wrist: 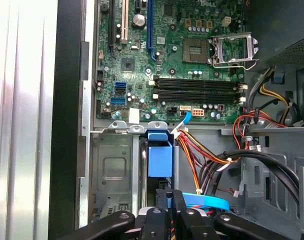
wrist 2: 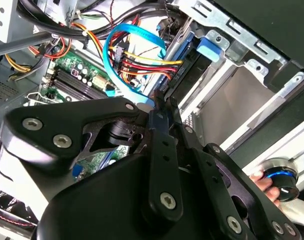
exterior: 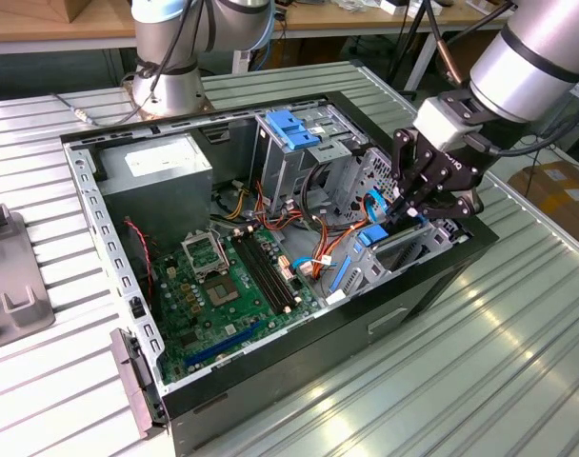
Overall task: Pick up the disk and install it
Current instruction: 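Insert the second disk wire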
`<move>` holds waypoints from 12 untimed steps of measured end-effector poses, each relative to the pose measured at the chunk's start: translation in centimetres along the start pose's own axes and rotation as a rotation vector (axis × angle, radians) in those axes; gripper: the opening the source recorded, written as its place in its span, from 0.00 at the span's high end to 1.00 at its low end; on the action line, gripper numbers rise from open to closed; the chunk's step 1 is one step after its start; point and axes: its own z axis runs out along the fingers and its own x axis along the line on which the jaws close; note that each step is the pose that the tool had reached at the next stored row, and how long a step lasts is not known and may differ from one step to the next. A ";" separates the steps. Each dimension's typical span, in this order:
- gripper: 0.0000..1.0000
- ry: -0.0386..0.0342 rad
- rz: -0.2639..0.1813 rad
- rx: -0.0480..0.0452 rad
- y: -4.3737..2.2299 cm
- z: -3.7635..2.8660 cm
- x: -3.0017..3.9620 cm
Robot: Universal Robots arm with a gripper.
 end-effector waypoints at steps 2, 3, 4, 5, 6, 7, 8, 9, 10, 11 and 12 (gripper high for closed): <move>0.84 0.0004 -0.003 0.0275 0.00 0.02 0.01; 0.84 0.0005 -0.004 0.0384 0.01 0.03 0.01; 0.84 0.0007 -0.005 0.0490 0.00 0.04 0.02; 0.84 0.0006 -0.005 0.0497 -0.01 0.04 0.01; 0.84 0.0007 -0.005 0.0501 -0.01 0.04 0.01; 0.84 0.0006 -0.005 0.0506 0.00 0.04 0.01; 0.84 0.0006 -0.005 0.0510 0.00 0.04 0.01; 0.84 0.0006 -0.005 0.0515 0.00 0.04 0.01; 0.84 0.0006 -0.005 0.0518 0.00 0.04 0.01; 0.84 0.0006 -0.005 0.0523 0.00 0.04 0.01; 0.84 0.0007 -0.006 0.0527 0.00 0.04 0.01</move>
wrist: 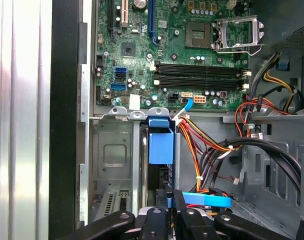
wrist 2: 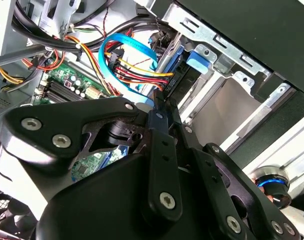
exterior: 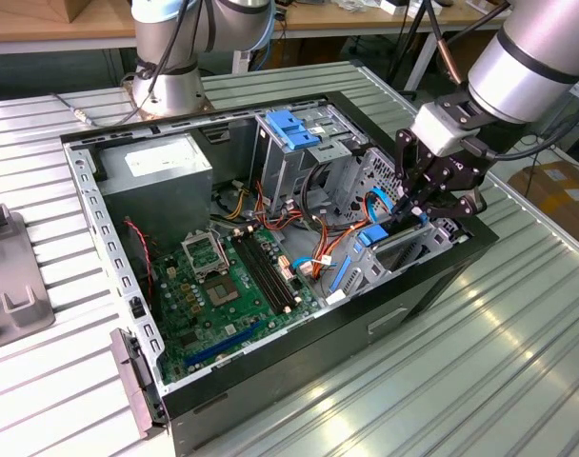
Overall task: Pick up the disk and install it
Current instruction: 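Insert the second disk wire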
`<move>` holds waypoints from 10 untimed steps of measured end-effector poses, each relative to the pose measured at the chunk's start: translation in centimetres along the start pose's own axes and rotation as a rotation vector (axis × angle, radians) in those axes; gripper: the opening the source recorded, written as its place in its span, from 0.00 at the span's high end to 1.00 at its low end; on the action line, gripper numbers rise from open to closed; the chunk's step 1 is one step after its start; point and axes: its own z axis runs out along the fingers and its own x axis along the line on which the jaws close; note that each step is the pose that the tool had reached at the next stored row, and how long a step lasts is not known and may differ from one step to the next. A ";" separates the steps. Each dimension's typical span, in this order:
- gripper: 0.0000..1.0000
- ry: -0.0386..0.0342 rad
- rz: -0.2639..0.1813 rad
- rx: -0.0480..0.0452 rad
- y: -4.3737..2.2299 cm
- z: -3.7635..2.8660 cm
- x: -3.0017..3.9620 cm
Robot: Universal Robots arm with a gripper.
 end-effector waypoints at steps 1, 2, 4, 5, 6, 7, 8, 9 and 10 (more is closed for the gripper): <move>0.84 0.0000 0.000 0.0017 0.00 0.00 0.00; 0.84 0.0000 0.000 0.0018 0.00 0.00 0.00; 0.84 0.0000 0.000 0.0023 0.00 0.00 0.00; 0.84 0.0000 0.000 0.0026 0.00 0.00 0.00; 0.84 0.0000 0.000 0.0027 0.00 0.00 0.00; 0.84 0.0000 0.000 0.0030 0.00 0.00 0.00; 0.84 0.0000 0.000 0.0033 0.00 0.00 0.00; 0.84 0.0000 0.000 0.0037 0.00 0.00 0.00; 0.84 0.0000 0.000 0.0040 0.00 0.00 0.00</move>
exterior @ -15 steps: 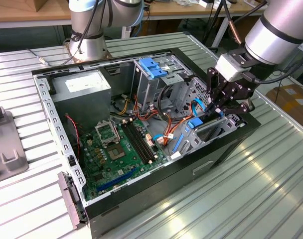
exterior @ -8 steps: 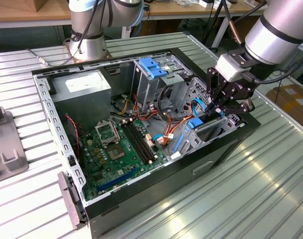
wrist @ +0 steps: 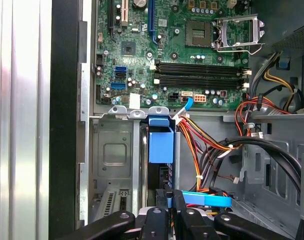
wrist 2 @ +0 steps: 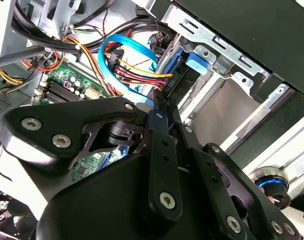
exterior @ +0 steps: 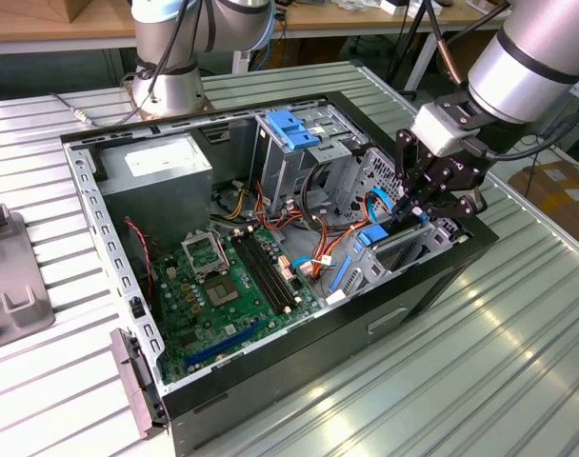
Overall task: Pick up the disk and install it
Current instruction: 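Insert the second disk wire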
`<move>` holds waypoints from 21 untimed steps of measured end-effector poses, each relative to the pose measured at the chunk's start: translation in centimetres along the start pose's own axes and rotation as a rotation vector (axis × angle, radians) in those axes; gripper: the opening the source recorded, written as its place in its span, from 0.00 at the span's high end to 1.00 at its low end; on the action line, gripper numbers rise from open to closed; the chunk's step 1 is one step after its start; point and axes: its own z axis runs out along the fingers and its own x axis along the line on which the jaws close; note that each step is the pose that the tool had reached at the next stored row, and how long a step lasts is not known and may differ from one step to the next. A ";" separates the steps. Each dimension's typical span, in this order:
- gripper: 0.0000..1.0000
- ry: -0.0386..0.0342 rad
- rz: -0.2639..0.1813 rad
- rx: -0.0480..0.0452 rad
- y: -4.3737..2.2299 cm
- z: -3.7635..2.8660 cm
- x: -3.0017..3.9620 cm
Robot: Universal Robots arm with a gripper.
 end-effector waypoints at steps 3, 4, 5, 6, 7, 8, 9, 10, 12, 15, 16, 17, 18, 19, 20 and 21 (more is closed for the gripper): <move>0.84 0.0000 0.000 0.0006 0.00 0.00 0.00; 0.84 0.0000 0.000 0.0007 0.01 0.00 0.00; 0.84 0.0001 0.000 0.0007 0.01 0.00 0.01; 0.84 0.0001 0.000 0.0007 0.01 0.03 0.02; 0.84 0.0002 0.000 0.0006 0.01 0.06 0.02; 0.84 0.0002 0.000 0.0007 0.01 0.09 0.03; 0.84 0.0003 0.000 0.0006 0.00 0.13 0.03; 0.84 0.0001 0.000 0.0005 -0.04 0.15 0.03; 0.84 0.0001 0.000 0.0006 -0.09 0.16 0.03; 0.84 0.0000 0.000 0.0007 -0.11 0.26 0.11; 0.84 0.0002 0.000 0.0006 -0.11 0.42 0.19; 0.84 0.0001 0.000 0.0006 -0.11 0.53 0.23; 0.84 0.0006 0.000 0.0005 -0.11 0.63 0.27; 0.84 0.0009 0.000 0.0005 -0.11 0.74 0.31; 0.84 0.0009 0.000 0.0006 -0.11 0.84 0.34; 0.84 0.0008 0.000 0.0006 -0.11 1.02 0.38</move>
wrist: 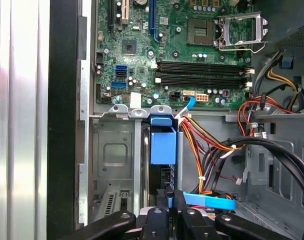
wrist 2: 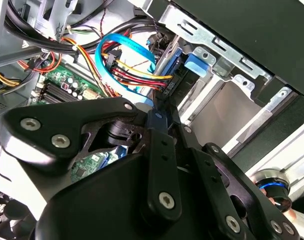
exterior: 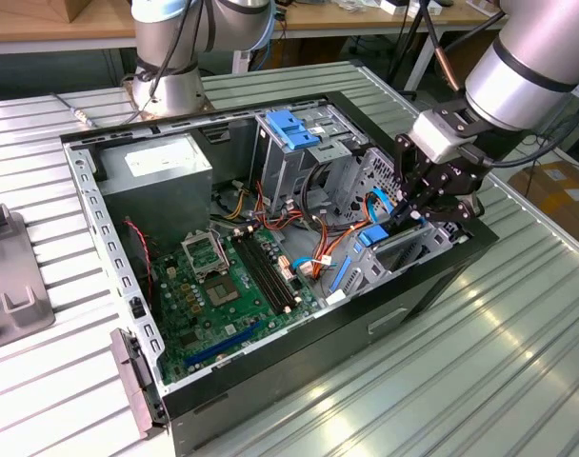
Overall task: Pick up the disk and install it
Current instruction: 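Insert the second disk wire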
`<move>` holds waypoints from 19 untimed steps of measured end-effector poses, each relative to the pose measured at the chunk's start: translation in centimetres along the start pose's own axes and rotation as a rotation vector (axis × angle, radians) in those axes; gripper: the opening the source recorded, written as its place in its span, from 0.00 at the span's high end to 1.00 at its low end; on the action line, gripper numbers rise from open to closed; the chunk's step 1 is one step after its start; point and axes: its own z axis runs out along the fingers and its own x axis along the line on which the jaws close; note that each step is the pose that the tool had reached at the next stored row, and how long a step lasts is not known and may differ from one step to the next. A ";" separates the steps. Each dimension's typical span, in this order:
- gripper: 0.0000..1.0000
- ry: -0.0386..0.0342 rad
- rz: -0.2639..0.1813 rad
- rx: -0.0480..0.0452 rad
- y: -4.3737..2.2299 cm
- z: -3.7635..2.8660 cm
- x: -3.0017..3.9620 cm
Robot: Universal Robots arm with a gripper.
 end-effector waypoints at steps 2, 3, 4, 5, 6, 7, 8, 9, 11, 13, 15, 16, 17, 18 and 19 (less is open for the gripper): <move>0.84 -0.0006 0.000 0.0000 0.00 0.21 0.04; 0.84 0.0001 0.000 0.0000 0.00 0.29 0.08; 0.84 -0.0002 0.000 0.0000 -0.01 0.35 0.11; 0.84 0.0016 0.000 -0.0001 -0.01 0.24 0.07; 0.84 0.0014 0.000 -0.0001 -0.01 0.26 0.11; 0.84 -0.0017 0.000 0.0002 0.00 -0.05 0.08; 0.84 -0.0036 0.000 0.0004 -0.01 -0.31 0.05; 0.84 -0.0035 0.000 0.0004 -0.04 -0.71 0.03; 0.84 -0.0010 0.000 0.0000 -0.14 -1.79 -0.08; 0.84 -0.0010 0.000 0.0001 -0.21 -1.87 -0.09; 0.84 -0.0007 0.000 -0.0001 -0.22 -1.85 -0.09; 0.84 -0.0009 0.000 -0.0004 -0.22 -1.78 -0.08; 0.84 -0.0014 0.000 -0.0013 -0.22 -1.58 -0.06; 0.84 -0.0020 0.000 -0.0021 -0.22 -1.37 -0.04; 0.84 -0.0025 0.000 -0.0025 -0.23 -1.12 -0.03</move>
